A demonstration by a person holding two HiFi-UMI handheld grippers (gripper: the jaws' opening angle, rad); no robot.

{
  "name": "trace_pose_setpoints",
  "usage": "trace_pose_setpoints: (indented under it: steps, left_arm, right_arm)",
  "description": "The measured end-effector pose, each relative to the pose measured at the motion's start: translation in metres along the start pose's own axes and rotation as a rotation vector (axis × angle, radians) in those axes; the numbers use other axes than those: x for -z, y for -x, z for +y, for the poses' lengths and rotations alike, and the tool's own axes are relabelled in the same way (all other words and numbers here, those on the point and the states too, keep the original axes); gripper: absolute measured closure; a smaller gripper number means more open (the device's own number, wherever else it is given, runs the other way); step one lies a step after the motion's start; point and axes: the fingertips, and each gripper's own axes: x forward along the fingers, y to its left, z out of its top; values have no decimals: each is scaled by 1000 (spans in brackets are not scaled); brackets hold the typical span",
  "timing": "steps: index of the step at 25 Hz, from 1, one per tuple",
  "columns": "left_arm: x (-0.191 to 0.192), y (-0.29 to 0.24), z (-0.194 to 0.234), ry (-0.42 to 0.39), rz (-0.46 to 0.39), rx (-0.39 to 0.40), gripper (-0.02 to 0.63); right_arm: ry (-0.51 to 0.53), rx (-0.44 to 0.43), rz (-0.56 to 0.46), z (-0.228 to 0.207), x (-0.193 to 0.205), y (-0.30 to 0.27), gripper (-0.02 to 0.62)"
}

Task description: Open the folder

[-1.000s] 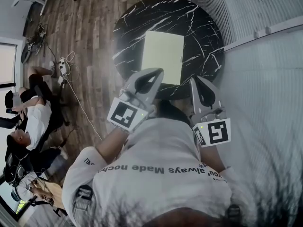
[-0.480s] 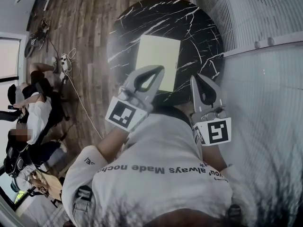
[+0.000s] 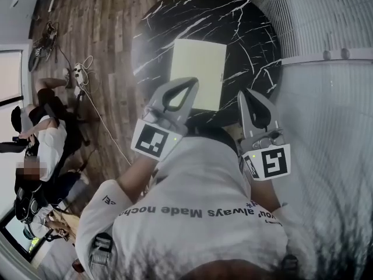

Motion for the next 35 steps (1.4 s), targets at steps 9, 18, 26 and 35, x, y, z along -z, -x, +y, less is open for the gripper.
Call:
trace_pose_setpoints:
  steps: [9,18,26,35]
  left_arm:
    - [68,-13,32,-37,124,10,604]
    - [134,-30,45,-26,196,23,604]
    - [178,-40,49,-9,241,40,604]
    - [214,-53,50,-41,274,49,604]
  right_arm:
    - [-83,13,115,-8,53,-28,580]
    - [-141,33,197,-16,118,-47,557]
    - [-186,46,250,-25,161,-55,541]
    - [-226,42,283,-30,203,-62,525]
